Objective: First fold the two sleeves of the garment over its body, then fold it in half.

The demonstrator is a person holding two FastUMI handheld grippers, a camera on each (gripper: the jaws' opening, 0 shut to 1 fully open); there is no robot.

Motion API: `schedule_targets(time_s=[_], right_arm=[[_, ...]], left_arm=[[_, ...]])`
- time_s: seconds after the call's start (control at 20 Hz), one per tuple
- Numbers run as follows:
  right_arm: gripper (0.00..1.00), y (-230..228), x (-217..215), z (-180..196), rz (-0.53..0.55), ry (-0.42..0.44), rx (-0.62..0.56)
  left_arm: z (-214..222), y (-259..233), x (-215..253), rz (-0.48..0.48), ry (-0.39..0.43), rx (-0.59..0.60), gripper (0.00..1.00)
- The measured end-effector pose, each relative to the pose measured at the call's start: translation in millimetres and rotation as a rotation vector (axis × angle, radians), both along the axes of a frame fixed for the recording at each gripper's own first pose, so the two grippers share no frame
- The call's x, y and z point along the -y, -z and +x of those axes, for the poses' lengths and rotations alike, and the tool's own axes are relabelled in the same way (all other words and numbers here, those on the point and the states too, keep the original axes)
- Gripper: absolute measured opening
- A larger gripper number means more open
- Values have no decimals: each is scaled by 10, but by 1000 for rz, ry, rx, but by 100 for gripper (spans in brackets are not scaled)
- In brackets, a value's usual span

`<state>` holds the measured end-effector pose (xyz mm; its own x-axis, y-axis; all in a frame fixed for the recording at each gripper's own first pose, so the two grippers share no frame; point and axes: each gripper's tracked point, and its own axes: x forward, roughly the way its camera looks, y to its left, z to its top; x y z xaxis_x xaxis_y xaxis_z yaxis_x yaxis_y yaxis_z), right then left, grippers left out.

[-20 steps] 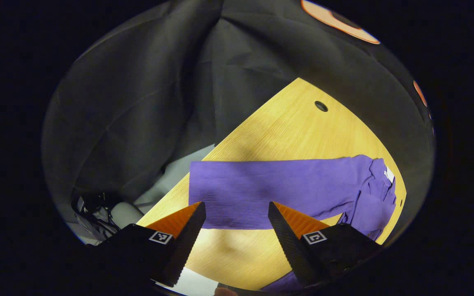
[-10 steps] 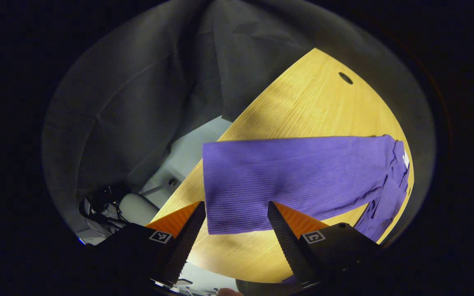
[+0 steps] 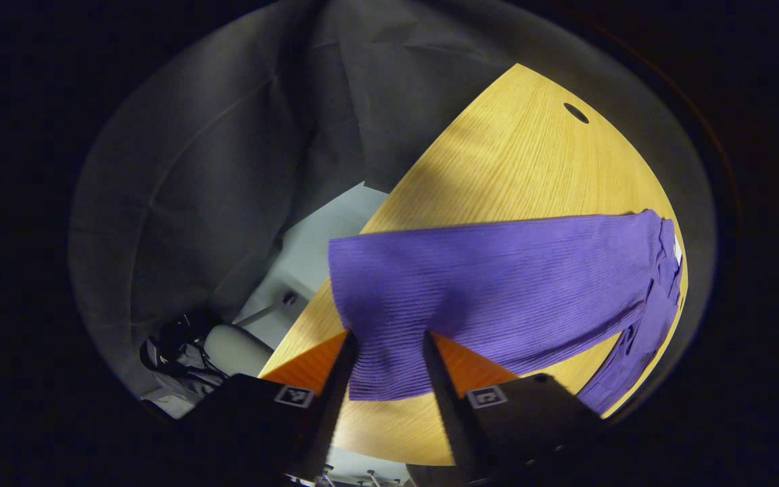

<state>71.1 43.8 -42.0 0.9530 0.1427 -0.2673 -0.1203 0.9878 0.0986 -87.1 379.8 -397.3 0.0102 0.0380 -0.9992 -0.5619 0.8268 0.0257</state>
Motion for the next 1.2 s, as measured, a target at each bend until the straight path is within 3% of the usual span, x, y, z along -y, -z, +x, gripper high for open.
schedule_targets(time_s=[0.15,0.3,0.6,1.2], right_arm=[[95,15,19,-36,-31,-2,3],[95,-39,53,-101,-72,-1,5],[95,-25,112,-115,-47,7,9],[95,185,447,-78,28,36,4]], left_arm=[[90,6,87,-10,8,18,19],[119,-48,129,-20,1,54,7],[385,-547,325,22,97,158,7],[1178,-1369,1545,3,342,314,7]])
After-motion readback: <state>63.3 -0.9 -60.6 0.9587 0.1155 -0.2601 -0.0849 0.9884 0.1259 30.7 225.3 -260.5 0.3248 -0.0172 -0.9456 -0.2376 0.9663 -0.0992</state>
